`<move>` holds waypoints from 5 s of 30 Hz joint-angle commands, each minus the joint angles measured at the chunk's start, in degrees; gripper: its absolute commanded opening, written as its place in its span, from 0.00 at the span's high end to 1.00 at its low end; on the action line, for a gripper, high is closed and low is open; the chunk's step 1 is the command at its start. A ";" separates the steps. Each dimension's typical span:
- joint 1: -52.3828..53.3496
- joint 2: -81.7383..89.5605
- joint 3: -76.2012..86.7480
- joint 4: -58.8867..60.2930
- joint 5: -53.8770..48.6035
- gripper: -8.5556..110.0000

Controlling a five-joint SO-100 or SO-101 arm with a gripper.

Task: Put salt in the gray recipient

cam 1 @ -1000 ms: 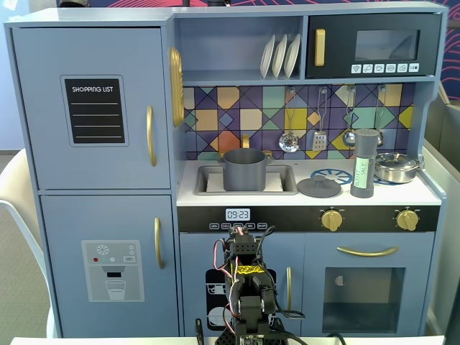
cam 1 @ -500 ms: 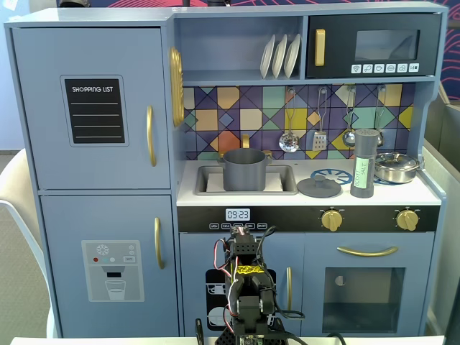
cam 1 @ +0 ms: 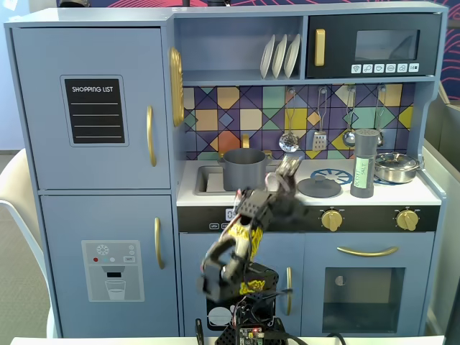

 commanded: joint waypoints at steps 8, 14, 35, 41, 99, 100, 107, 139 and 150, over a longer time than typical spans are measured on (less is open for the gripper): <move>7.56 -22.85 -18.54 -36.91 3.43 0.55; 7.29 -33.66 -23.91 -46.76 2.90 0.50; 7.56 -65.13 -42.10 -64.07 2.55 0.42; 6.42 -74.88 -52.29 -65.04 1.93 0.45; -49.92 -49.39 -65.48 -26.54 152.23 0.93; -50.27 -49.22 -64.60 -27.16 152.49 0.93; -49.48 -57.39 -79.80 -2.11 157.41 0.93; -47.90 -58.89 -79.54 -4.57 148.89 0.93; -48.69 -54.67 -69.96 -18.81 145.55 0.93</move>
